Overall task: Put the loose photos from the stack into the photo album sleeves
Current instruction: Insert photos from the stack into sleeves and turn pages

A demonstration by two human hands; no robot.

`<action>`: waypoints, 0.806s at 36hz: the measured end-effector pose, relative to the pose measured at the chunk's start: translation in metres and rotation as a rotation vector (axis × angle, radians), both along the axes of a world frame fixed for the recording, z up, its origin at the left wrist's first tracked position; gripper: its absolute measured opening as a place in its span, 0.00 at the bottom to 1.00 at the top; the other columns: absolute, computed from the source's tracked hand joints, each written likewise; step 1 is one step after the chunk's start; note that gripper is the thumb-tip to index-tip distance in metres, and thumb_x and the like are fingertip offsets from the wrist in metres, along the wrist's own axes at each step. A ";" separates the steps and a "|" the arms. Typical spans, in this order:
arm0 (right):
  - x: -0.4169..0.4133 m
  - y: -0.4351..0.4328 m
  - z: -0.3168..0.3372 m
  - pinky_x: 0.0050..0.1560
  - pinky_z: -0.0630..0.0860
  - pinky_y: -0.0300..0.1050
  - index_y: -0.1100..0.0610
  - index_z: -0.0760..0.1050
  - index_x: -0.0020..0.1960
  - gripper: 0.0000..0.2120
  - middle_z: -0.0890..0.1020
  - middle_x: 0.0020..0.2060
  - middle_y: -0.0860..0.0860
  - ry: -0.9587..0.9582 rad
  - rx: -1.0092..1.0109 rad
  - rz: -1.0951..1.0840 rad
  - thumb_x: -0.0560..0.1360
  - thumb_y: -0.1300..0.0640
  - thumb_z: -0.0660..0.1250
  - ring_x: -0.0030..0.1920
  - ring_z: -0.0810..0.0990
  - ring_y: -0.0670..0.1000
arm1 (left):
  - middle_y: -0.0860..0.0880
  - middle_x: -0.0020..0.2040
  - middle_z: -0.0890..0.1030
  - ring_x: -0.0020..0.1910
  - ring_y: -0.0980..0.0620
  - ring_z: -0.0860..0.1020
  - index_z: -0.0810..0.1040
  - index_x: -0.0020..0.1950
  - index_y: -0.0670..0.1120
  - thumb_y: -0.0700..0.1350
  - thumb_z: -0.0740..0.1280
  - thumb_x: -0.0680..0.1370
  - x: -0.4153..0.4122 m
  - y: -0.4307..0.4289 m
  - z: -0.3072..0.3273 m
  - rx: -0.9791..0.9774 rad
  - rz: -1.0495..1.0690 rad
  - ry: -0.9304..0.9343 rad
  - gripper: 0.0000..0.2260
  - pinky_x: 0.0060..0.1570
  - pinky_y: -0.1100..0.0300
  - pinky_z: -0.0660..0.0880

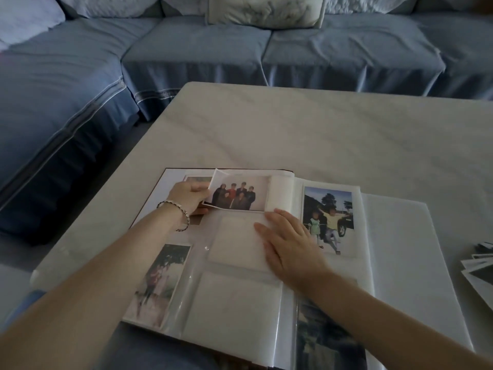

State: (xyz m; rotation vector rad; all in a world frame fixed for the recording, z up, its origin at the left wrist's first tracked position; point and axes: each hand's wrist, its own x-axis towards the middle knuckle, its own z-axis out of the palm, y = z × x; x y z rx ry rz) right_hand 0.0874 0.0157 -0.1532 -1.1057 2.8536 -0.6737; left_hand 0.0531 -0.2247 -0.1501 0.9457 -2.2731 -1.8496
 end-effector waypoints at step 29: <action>-0.003 0.014 -0.002 0.45 0.80 0.55 0.61 0.80 0.55 0.15 0.81 0.53 0.56 0.151 -0.133 0.083 0.69 0.59 0.73 0.57 0.78 0.59 | 0.49 0.42 0.78 0.29 0.56 0.76 0.77 0.58 0.41 0.39 0.76 0.69 -0.009 0.030 0.018 -0.111 -0.029 -0.143 0.19 0.30 0.67 0.76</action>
